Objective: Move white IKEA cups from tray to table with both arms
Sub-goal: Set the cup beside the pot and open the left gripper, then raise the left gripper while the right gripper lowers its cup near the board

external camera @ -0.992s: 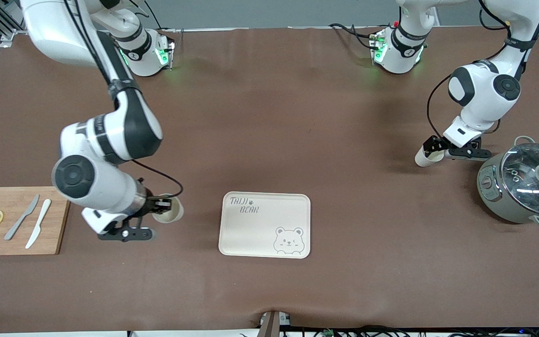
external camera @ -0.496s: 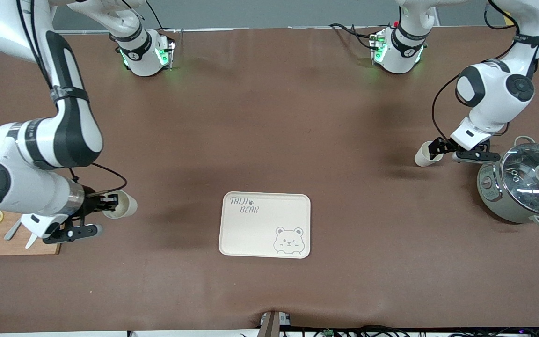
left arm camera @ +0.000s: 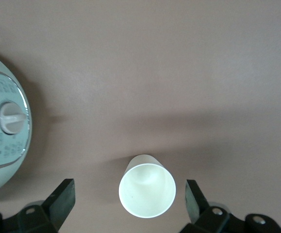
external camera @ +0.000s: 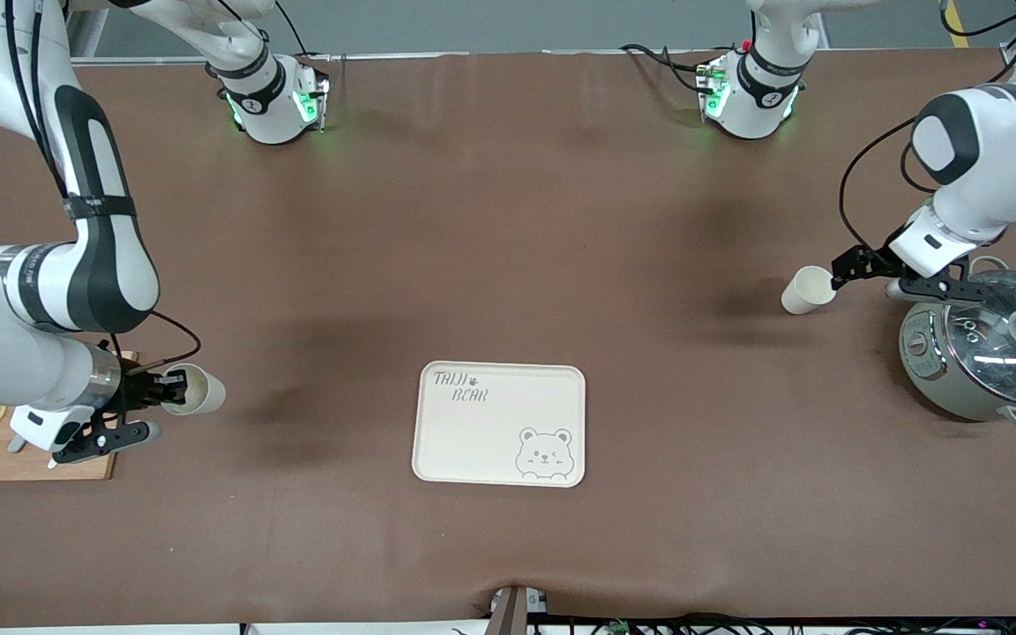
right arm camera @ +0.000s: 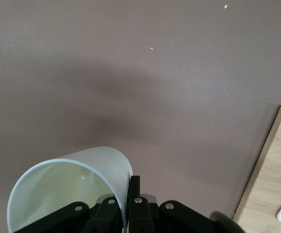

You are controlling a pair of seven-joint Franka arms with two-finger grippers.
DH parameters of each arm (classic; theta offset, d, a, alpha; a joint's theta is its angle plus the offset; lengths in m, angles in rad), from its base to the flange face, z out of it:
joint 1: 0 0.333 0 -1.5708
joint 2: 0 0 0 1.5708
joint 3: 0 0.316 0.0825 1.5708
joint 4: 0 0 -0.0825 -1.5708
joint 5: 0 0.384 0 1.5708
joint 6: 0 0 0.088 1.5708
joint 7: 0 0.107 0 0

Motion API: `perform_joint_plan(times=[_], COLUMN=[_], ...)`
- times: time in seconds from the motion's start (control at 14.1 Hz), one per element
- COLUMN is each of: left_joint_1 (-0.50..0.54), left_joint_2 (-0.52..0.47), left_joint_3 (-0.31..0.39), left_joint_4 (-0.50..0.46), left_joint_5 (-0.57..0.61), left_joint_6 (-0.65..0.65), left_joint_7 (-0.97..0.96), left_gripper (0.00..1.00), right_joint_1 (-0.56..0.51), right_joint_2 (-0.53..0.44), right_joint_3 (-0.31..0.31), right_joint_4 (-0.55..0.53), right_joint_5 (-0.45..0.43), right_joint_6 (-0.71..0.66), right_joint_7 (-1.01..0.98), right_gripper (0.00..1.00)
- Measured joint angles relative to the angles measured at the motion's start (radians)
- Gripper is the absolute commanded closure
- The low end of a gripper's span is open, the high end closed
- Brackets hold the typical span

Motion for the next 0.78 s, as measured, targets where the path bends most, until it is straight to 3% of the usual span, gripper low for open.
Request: perform_joint_plan(times=[0.35, 0.78], left_joint_1=[-0.003, -0.030], left_joint_2=[0.000, 0.042], left_joint_3=[-0.013, -0.139], left_joint_4=[0.146, 0.333], left_joint_5=[0.000, 0.053], left_joint_6=[-0.117, -0.238], left_joint_7=[-0.100, -0.402], left_gripper=[0.00, 0.00], right_joint_1=[-0.009, -0.009], right_joint_2=[0.000, 0.014], right_joint_3=[0.002, 0.004], right_joint_4=[-0.102, -0.164], right_joint_5=[0.000, 0.017], right_joint_6=[0.152, 0.267], right_joint_7=[-0.015, -0.015], right_gripper=[1.00, 1.00])
